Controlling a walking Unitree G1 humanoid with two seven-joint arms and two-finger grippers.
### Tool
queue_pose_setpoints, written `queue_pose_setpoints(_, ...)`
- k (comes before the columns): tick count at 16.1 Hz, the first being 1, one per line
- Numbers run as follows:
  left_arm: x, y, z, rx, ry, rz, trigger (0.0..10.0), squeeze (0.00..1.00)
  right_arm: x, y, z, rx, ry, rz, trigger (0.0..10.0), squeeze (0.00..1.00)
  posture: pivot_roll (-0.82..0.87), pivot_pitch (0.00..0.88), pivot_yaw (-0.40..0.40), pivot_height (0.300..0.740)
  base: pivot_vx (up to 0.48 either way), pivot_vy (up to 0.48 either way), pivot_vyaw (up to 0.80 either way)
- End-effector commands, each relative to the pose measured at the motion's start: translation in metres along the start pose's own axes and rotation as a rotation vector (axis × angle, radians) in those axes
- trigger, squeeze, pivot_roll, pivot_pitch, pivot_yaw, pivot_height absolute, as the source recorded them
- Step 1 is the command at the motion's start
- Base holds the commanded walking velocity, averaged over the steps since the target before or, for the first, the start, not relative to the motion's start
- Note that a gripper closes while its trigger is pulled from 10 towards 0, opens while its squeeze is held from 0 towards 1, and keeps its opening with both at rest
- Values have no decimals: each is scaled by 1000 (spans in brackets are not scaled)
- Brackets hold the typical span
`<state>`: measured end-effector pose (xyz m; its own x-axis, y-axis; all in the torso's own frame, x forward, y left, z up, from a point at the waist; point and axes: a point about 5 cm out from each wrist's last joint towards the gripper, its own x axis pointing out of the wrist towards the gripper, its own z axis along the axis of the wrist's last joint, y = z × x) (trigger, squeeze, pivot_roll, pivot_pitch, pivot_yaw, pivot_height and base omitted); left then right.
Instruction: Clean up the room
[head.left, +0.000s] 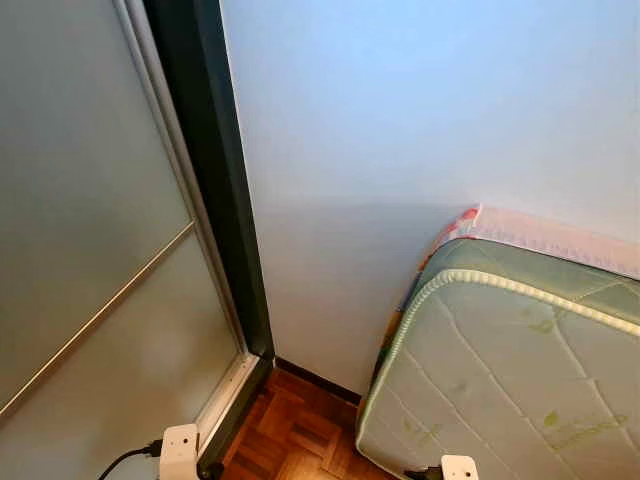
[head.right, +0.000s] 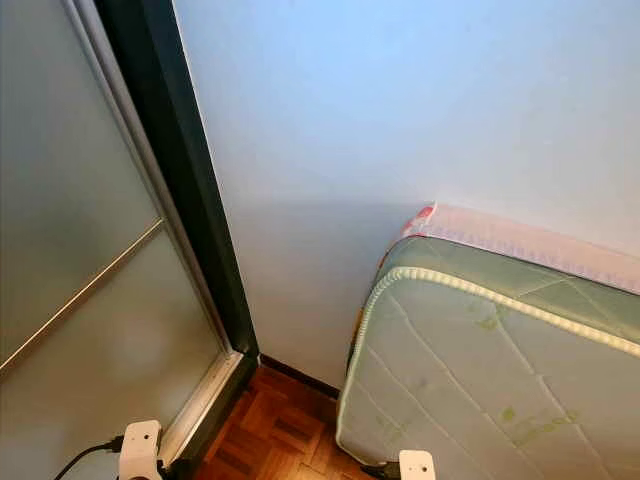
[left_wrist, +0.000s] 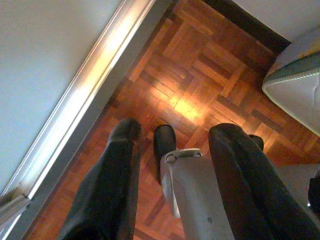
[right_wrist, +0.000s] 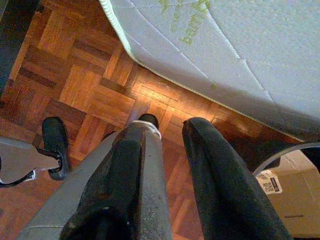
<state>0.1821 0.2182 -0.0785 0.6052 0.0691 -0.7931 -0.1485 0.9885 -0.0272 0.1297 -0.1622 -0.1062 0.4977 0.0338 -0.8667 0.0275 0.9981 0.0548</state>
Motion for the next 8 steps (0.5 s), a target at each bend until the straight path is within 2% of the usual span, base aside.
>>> queue_pose_setpoints(1, 6, -14, 17, 230, 46, -25, 10000, 0, 4, -41, 98, 126, -214, -49, 10000, 0, -158, 0, -56, 740, 0, 0, 0)
queue_pose_setpoints(8, 6, -14, 13, 230, 57, -20, 10000, 0, 4, -42, 97, 105, -205, -48, 10000, 0, -156, 0, -56, 740, 0, 0, 0)
